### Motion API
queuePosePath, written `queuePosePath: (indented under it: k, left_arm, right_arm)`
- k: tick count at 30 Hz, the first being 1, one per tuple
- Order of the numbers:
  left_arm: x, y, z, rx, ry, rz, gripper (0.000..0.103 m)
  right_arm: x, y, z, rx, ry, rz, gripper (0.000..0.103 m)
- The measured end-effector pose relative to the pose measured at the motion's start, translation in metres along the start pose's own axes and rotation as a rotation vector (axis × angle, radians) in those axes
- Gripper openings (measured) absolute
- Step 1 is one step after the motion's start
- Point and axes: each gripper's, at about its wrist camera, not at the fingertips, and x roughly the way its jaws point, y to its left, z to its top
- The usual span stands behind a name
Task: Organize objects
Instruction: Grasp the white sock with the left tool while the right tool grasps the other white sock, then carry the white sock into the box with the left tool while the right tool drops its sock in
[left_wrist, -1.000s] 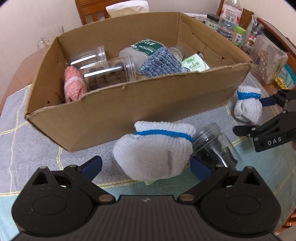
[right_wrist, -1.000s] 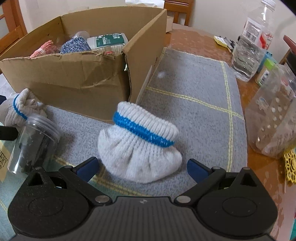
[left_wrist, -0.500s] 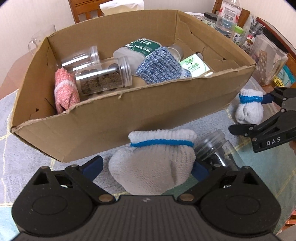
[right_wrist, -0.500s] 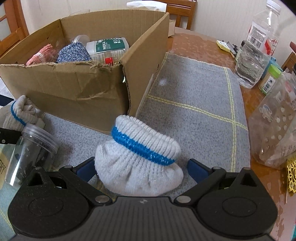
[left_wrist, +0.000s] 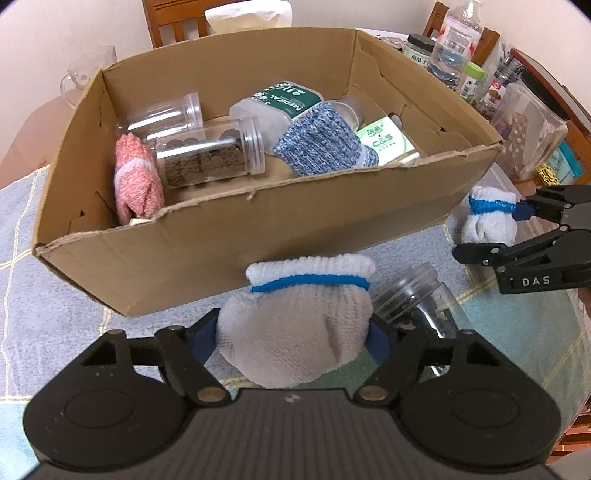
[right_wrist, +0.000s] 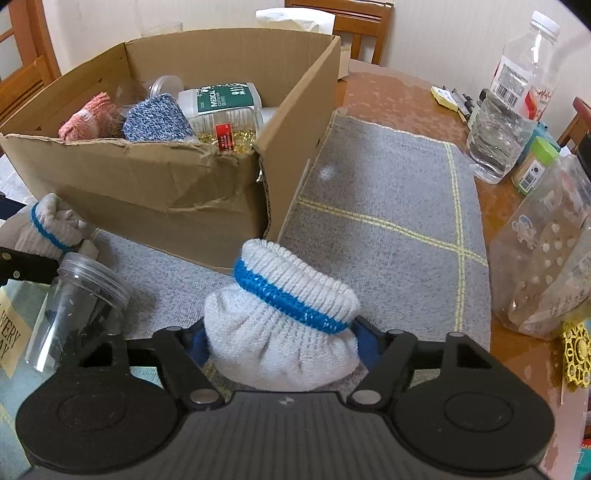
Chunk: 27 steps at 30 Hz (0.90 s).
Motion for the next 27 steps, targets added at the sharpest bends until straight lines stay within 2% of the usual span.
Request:
queuePosePath:
  k: [6, 16, 27]
  left_arm:
    - [-0.018, 0.003, 0.0, 0.013, -0.002, 0.0, 0.077]
    - [-0.07, 0.001, 0.011, 0.037, -0.012, -0.017, 0.077]
    - [-0.112, 0.006, 0.052, 0.047, -0.089, 0.018, 0.077]
  right_arm:
    - [-0.014, 0.002, 0.001, -0.008, -0.005, 0.015, 0.075]
    - [-0.063, 0.001, 0.012, -0.038, -0.06, 0.073, 0.075]
    - [-0.115, 0.016, 0.044, -0.115, -0.164, 0.136, 0.075]
